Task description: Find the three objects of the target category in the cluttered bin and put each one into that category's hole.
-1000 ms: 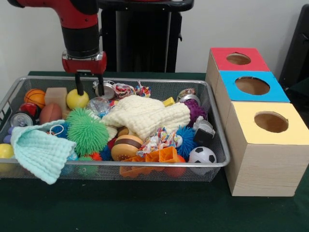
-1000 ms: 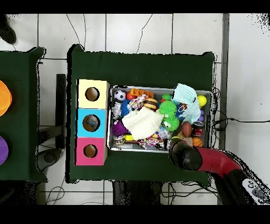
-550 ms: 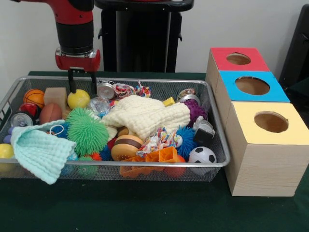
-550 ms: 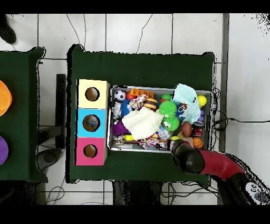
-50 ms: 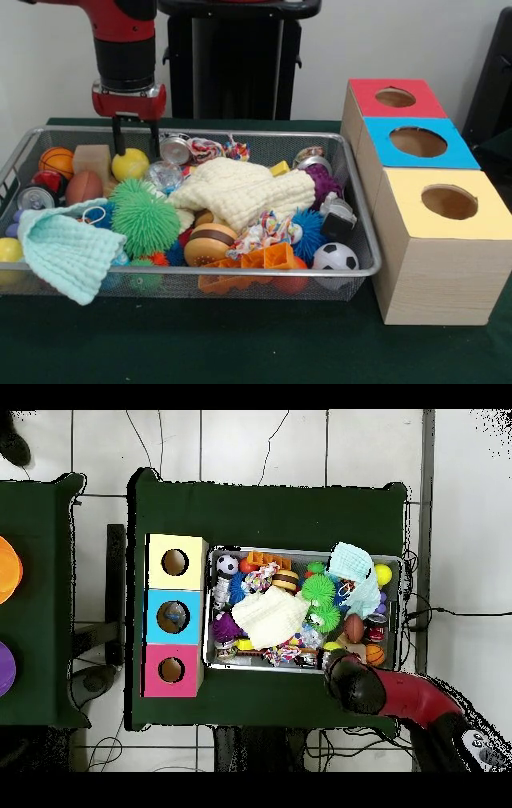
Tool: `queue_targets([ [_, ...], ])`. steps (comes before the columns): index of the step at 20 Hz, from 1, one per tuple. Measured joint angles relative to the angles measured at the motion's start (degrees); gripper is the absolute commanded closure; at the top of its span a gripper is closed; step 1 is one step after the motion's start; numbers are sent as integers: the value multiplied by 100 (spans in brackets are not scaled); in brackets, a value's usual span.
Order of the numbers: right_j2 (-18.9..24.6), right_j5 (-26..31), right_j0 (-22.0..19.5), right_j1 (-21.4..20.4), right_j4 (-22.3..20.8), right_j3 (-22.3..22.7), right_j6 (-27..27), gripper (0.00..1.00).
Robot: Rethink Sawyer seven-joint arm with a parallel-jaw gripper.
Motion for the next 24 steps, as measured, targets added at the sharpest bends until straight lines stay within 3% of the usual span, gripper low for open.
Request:
queue_targets([
  [24, -616, -1566, 385, 347, 5, 1, 0, 0],
])
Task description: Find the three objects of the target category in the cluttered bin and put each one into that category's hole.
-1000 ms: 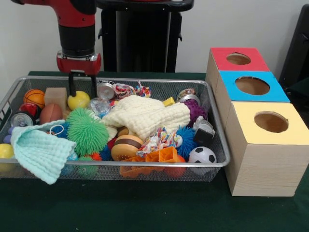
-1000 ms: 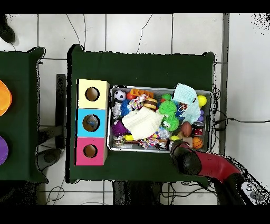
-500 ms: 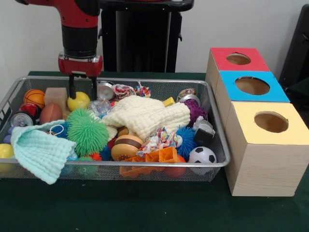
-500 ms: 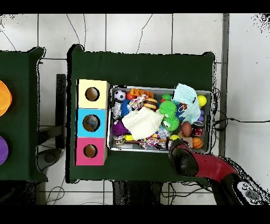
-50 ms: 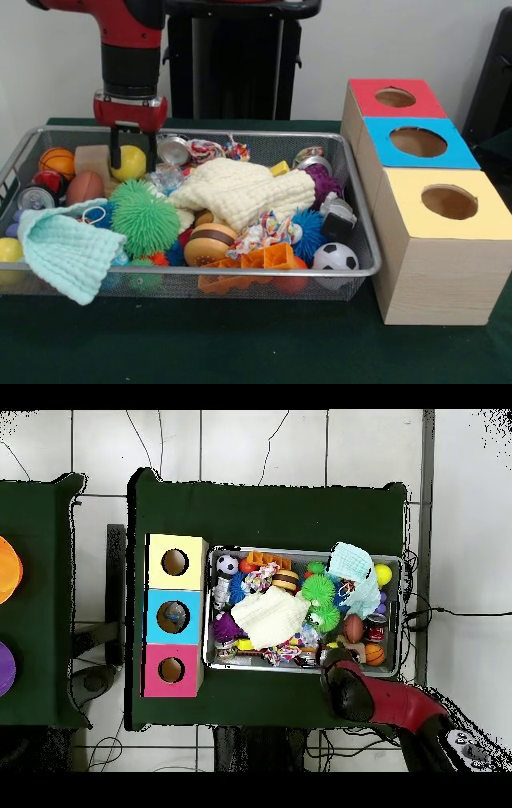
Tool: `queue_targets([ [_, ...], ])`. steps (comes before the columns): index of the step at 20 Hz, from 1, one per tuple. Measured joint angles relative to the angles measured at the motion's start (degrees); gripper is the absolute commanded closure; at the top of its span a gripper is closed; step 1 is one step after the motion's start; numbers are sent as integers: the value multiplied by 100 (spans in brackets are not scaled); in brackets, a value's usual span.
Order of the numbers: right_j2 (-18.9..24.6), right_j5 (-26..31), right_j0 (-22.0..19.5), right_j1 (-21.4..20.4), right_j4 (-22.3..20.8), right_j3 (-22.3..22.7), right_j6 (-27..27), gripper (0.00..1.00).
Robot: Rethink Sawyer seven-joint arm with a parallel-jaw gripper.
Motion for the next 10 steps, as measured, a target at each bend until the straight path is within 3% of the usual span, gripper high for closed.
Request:
queue_targets([
  [10, -54, -232, 19, 67, 4, 23, 0, 0],
])
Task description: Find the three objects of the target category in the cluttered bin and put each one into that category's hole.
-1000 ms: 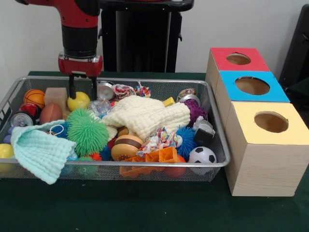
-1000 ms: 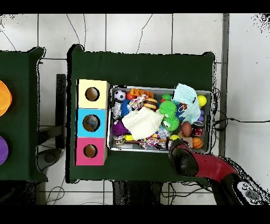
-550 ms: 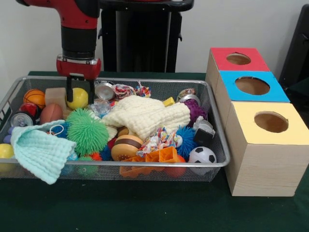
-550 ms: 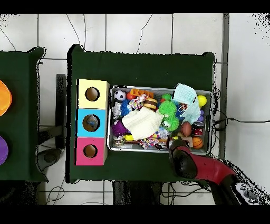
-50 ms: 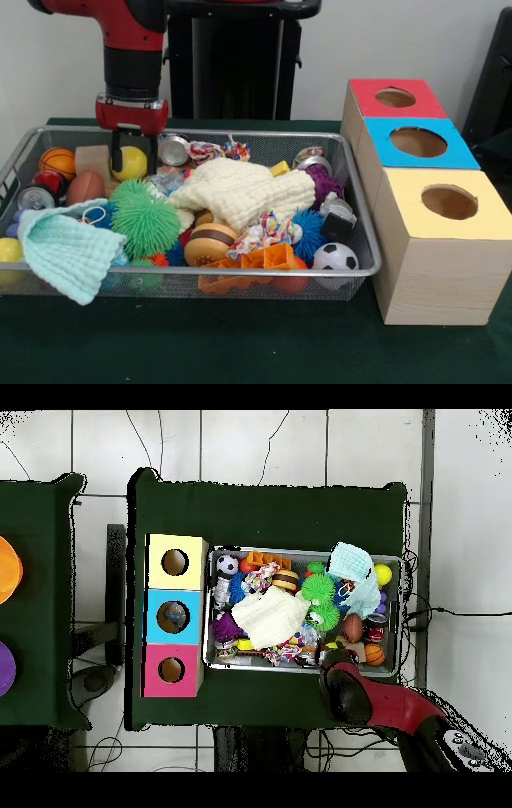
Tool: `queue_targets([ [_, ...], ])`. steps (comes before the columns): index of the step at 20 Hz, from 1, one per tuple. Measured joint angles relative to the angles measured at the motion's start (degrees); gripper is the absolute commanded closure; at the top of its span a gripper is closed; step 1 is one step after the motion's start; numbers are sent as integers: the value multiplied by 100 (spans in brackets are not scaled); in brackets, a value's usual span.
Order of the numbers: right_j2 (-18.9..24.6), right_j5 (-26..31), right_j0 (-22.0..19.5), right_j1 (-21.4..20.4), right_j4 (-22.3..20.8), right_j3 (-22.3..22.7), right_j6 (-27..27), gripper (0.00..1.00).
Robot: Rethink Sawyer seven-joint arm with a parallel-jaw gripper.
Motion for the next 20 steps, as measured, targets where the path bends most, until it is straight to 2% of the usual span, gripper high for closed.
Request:
queue_targets([
  [11, -19, 0, 24, -12, 33, 14, 0, 0],
  [20, -124, -28, 405, -29, 303, 127, 1, 0],
])
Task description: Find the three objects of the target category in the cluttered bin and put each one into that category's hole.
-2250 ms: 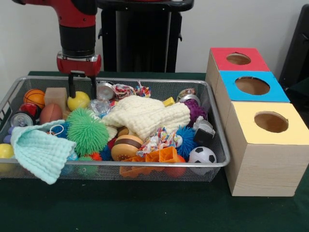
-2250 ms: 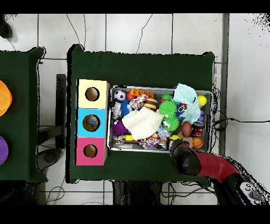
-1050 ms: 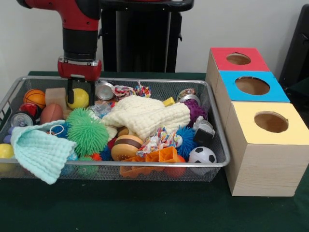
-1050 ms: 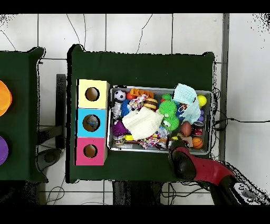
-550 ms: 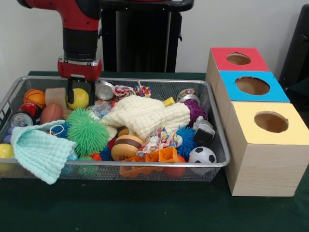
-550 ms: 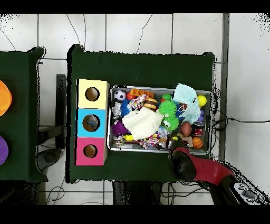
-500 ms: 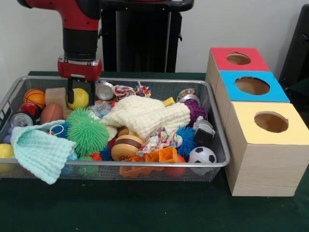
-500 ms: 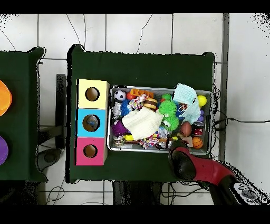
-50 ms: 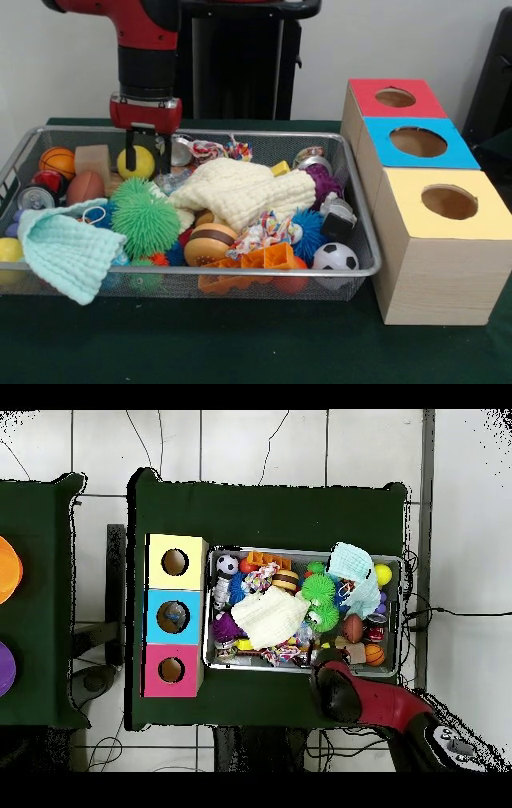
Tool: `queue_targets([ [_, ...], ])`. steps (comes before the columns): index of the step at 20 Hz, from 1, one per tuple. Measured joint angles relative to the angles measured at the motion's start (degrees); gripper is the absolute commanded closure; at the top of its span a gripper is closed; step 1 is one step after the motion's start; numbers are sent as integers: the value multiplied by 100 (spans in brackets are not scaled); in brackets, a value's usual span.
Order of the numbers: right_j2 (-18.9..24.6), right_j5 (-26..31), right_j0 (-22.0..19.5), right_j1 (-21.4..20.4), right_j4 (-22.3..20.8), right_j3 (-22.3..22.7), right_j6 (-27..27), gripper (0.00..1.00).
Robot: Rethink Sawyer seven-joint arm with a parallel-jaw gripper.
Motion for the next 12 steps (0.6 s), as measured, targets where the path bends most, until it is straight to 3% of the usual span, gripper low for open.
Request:
queue_targets([
  [6, -123, -70, 342, 20, 261, 83, 12, 0],
  [12, -240, -198, 424, 73, 420, 91, 24, 0],
])
